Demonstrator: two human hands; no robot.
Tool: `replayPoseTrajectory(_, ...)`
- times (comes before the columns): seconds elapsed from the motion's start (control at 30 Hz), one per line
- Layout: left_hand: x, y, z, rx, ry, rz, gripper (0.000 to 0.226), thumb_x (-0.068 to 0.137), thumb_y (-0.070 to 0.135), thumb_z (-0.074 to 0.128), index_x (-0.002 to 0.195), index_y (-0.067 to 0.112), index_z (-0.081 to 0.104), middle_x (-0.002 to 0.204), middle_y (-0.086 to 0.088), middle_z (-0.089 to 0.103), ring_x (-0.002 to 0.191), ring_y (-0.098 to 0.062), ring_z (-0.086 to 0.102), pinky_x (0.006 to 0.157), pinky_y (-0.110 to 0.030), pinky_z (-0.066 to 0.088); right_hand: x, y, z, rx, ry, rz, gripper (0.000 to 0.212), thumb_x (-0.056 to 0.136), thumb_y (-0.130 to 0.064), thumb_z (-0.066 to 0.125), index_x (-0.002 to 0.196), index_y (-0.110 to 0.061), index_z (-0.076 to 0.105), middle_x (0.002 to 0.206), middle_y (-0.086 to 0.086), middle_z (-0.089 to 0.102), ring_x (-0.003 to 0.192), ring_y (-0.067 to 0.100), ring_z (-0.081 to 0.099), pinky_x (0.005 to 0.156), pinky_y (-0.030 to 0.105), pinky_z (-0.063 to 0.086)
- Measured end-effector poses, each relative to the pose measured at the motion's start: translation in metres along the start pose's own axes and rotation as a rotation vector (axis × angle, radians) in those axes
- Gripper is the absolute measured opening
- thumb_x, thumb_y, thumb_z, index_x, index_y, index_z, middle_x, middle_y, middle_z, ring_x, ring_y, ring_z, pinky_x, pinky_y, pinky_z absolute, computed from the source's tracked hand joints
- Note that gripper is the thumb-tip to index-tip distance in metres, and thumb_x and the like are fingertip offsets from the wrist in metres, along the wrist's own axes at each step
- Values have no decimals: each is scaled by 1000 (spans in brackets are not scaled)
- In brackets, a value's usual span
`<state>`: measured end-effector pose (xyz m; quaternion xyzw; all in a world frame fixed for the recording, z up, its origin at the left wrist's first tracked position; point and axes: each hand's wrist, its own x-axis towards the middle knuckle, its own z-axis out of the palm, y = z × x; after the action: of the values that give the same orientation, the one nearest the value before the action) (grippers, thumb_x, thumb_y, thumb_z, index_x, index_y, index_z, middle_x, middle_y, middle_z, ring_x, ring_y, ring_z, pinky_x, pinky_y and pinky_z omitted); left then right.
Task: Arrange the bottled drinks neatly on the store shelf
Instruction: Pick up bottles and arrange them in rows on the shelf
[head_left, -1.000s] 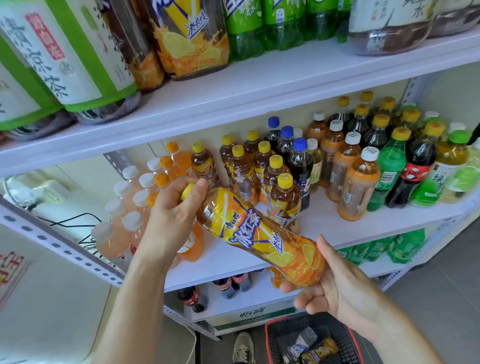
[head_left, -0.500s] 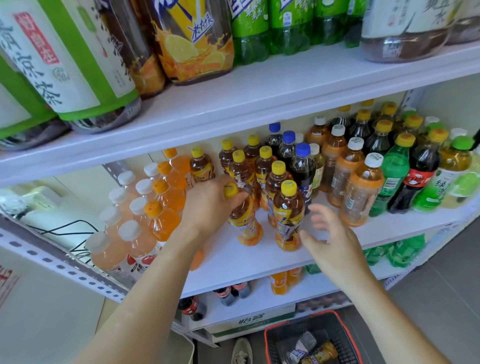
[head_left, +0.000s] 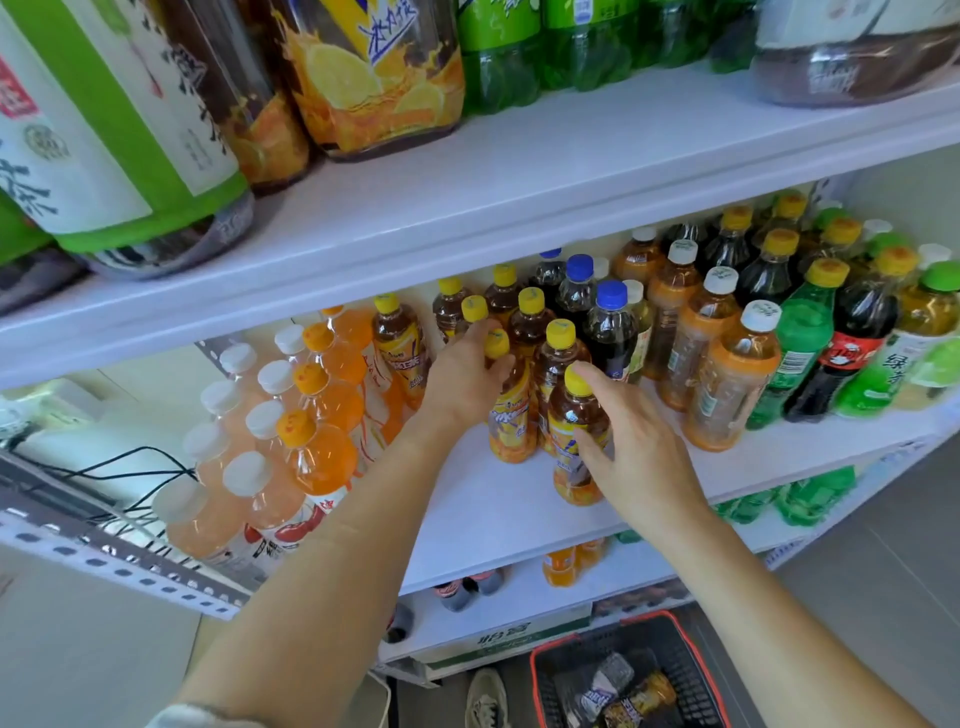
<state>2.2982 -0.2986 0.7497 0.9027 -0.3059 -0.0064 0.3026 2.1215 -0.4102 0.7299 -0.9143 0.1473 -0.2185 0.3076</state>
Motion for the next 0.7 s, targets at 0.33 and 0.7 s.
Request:
replayPoseTrajectory(0.33,30,-40,-33,493,139,-183,57,88,15,54,142,6,40,146,-21,39,138,-39,29,111,-40,24,-14,11,3,132,181,48,61,89,-9,65,145,-16,42,142,7,48,129,24,43,96,39,43)
replayPoseTrajectory(0.7,27,-50,-37,577,-7,-164,35,95,30,57,123,10,50,119,-21,53,101,-40,60,76,-40,45,-51,11,13,217,273,-60,39,89,3,55,128,-4,56,123,10,55,110,26,56,82,47,54)
